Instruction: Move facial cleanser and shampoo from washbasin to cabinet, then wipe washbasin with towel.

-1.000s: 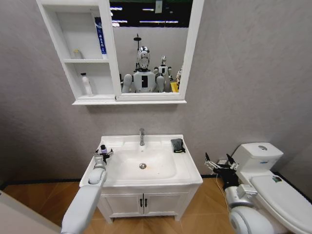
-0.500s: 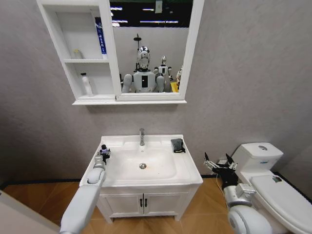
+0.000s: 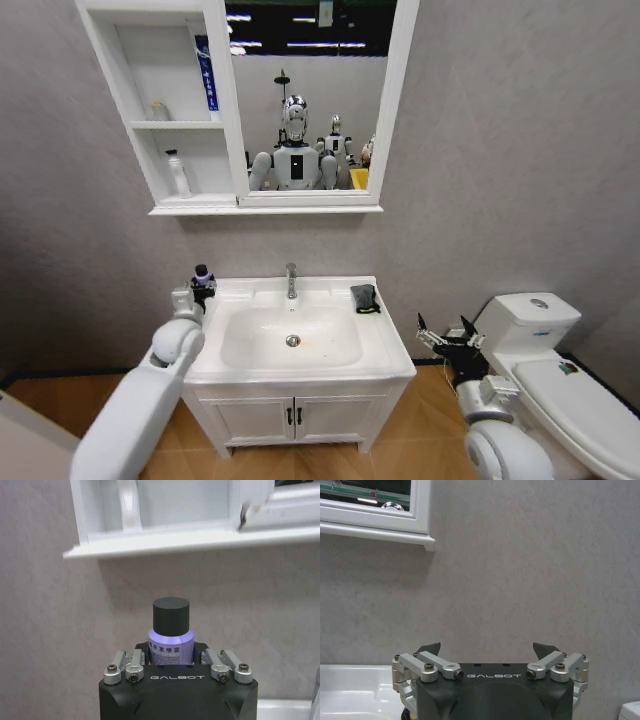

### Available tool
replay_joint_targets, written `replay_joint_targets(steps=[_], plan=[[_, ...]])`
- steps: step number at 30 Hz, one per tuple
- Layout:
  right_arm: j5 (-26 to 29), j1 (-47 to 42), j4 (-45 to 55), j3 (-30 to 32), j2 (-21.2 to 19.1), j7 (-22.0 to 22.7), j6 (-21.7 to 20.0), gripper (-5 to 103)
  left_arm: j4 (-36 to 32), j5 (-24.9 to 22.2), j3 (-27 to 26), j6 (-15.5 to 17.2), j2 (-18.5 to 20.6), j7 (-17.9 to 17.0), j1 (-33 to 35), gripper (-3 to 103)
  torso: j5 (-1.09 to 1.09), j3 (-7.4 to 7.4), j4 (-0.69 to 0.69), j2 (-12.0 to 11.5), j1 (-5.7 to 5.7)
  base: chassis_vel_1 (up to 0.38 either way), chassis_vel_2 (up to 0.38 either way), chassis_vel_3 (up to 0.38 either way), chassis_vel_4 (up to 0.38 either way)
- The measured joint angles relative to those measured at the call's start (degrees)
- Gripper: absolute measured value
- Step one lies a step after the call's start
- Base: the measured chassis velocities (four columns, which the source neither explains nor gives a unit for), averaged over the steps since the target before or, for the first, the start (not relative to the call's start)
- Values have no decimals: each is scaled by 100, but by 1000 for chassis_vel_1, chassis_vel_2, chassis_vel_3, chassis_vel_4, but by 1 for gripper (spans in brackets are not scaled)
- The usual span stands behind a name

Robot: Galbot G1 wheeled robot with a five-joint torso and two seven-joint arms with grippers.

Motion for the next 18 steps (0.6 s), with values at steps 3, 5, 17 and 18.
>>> replay_joint_targets(steps=[3, 5, 17, 18], plan=[[-9, 2, -8, -15, 12, -14, 11, 100, -288, -758, 42, 271, 447, -409, -410, 43, -1, 0, 0, 0, 0, 0, 0, 0, 0], [-21, -4, -11, -29, 31, -30, 24, 100, -347, -1460, 146, 471, 888, -612, -1095, 43, 0, 0, 1, 0, 0, 0, 0, 0, 0], [-62, -30, 4, -46, 57, -42, 37, 100, 1602, -2022, 1517, 686, 817, 13, -4263, 43, 0, 1, -1, 0, 0, 0, 0, 0, 0], [-68, -32, 9, -46, 62, -42, 37, 100, 1785, -2004, 1602, 686, 733, 87, -4403, 43, 1, 1, -1, 0, 0, 0, 0, 0, 0]])
